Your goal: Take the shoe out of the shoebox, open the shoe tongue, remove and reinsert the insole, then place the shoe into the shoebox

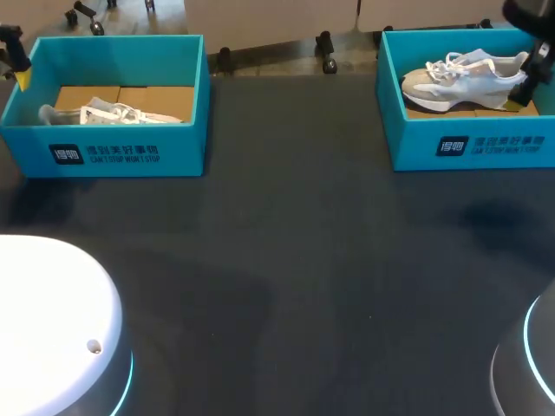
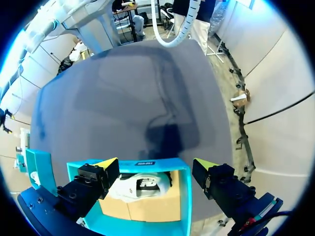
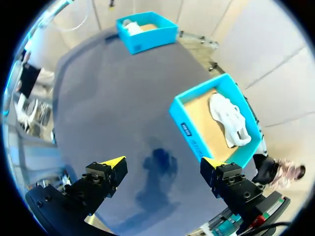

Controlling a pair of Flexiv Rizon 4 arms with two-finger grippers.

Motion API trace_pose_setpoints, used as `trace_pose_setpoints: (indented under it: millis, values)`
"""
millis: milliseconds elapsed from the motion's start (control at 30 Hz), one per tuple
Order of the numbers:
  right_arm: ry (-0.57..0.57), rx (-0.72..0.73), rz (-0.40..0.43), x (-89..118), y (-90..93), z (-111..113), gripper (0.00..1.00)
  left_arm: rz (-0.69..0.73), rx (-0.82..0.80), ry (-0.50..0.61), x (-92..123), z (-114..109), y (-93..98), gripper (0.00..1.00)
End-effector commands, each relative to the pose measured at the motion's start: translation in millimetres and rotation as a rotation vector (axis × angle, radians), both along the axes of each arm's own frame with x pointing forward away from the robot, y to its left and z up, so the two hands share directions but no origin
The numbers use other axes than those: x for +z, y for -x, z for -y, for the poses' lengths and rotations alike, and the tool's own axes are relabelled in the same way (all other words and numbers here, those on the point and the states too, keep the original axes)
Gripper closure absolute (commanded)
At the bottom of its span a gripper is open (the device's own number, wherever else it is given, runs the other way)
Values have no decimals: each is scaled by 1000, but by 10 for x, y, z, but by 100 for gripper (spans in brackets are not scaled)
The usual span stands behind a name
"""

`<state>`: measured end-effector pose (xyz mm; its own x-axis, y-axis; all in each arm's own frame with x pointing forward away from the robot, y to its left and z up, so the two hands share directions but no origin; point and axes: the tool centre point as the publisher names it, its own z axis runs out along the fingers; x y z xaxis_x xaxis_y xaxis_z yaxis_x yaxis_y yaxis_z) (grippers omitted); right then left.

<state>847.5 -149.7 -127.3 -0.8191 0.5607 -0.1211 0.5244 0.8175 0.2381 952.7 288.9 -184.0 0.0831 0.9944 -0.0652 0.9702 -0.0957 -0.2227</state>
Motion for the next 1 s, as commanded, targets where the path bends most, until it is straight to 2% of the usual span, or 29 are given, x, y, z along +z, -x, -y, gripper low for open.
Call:
trace_pose_setpoints:
  millis: [33, 267, 467, 767, 1000]
  values:
    - [-27, -72, 12, -62, -133, 59, 0, 1, 3, 4, -2, 2, 48, 0]
    - [-14, -329, 15, 4, -428, 347, 0, -5, 7, 3, -9, 6, 54, 0]
    - [-35, -502, 25, 47, -565, 450, 0, -5, 7, 3, -9, 6, 54, 0]
    - [-79, -556, 67, 110, -903, 643, 0, -5, 7, 3, -9, 6, 54, 0]
    - [-73, -586, 47, 81, -1194, 861, 0, -5, 7, 3, -9, 6, 54, 0]
